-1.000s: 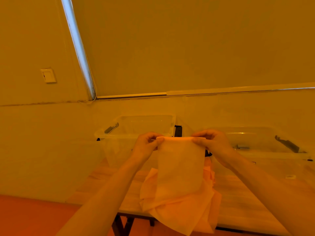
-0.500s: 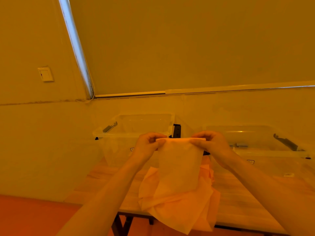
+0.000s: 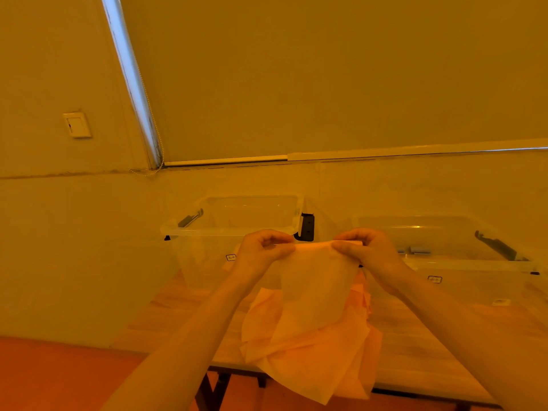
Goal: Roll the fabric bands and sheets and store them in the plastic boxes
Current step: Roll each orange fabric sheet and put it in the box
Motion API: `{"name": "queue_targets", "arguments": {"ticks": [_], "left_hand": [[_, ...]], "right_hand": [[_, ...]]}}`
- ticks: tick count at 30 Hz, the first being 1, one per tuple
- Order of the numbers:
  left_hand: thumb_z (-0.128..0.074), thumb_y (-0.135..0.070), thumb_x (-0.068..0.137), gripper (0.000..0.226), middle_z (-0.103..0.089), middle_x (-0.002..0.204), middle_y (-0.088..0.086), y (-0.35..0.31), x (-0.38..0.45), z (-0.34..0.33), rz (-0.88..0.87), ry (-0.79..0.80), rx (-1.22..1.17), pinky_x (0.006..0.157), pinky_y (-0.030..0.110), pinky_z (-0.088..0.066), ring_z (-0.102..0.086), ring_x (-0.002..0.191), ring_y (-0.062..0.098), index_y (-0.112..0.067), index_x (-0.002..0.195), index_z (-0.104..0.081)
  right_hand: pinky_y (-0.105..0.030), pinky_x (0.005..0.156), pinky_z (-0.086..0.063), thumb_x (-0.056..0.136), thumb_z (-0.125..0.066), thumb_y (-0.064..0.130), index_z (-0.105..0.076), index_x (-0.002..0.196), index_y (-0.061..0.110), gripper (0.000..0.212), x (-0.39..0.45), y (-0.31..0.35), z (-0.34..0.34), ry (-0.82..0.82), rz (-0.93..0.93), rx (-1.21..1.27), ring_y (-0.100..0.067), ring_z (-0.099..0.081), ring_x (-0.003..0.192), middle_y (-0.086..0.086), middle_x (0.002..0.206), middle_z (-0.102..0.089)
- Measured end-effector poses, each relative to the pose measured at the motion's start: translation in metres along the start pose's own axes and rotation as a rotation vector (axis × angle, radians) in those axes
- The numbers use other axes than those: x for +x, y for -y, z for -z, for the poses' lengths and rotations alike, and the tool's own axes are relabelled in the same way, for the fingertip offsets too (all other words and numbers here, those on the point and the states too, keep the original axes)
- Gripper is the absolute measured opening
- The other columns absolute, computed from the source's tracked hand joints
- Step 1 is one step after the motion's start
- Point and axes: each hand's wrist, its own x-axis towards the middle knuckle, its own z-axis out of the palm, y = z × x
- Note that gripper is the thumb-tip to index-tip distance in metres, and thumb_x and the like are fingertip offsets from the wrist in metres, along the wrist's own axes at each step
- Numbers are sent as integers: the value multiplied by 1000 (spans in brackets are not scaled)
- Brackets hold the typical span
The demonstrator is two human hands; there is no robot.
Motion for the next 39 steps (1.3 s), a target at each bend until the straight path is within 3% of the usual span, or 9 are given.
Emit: {"name": "queue_targets", "arguments": {"ticks": [4, 10, 14, 20, 25, 31, 35, 39], "left_hand": [[-69, -9, 83, 12, -68, 87, -8, 2, 2, 0, 30, -26, 23, 62, 15, -53, -65, 79, 5, -20, 88, -70], [-67, -12, 85, 11, -68, 95, -5, 5, 1, -1, 34, -10, 12, 66, 18, -53, -65, 88, 11, -19, 93, -69], [-70, -9, 82, 15, -67, 95, -6, 5, -1, -2, 28, 16, -14, 61, 13, -51, -64, 84, 8, -22, 89, -69], [-68, -12, 84, 9, -67, 87, -7, 8, 2, -2, 56, -62, -12, 58, 14, -51, -64, 78, 5, -19, 90, -68], [-67, -12, 85, 12, -67, 91, -9, 13, 2, -2, 26, -59, -12, 60, 12, -51, -63, 84, 5, -24, 89, -68], [-70, -9, 82, 19, -67, 92, -9, 14, 0, -3, 36, -19, -27, 59, 10, -50, -64, 85, 6, -27, 88, -69], [-65, -15, 87, 14, -68, 87, -12, 18, 0, -3, 47, -34, -4, 62, 15, -52, -65, 80, 4, -29, 89, -68], [-63, -24, 89, 12, -67, 94, -8, 22, 0, -3, 46, -48, 25, 73, 30, -56, -64, 87, 11, -35, 94, -66]], "right_hand": [[-39, 77, -56, 79, -74, 11, -70, 86, 15, 9, 1, -2, 0, -3, -3, -26, -23, -62, 91, -6, 99, -65], [-35, 73, -53, 77, -75, 9, -71, 90, 13, 15, 1, -6, 1, 31, 10, -30, -26, -62, 96, -8, 103, -65], [-46, 83, -54, 77, -76, 13, -69, 89, 11, 14, 3, -8, 0, 3, 15, -65, -27, -60, 97, -8, 102, -64], [-33, 74, -54, 76, -74, 6, -67, 94, 10, 20, 0, -8, 3, 24, 4, -35, -24, -60, 97, -6, 106, -63], [-35, 79, -54, 80, -71, 8, -68, 90, 16, 13, -1, -9, 1, 16, 11, -43, -23, -60, 96, -6, 105, -63], [-30, 74, -51, 83, -69, 14, -68, 83, 19, 5, -1, -10, -3, -29, 32, -84, -19, -59, 92, -2, 97, -63], [-36, 80, -55, 81, -71, 8, -67, 88, 20, 14, -2, -15, -2, 0, -1, -33, -19, -61, 94, -3, 100, -63], [-29, 73, -55, 81, -71, 11, -69, 89, 19, 11, 0, -22, 1, -9, -1, -44, -17, -63, 92, -1, 100, -65]]}}
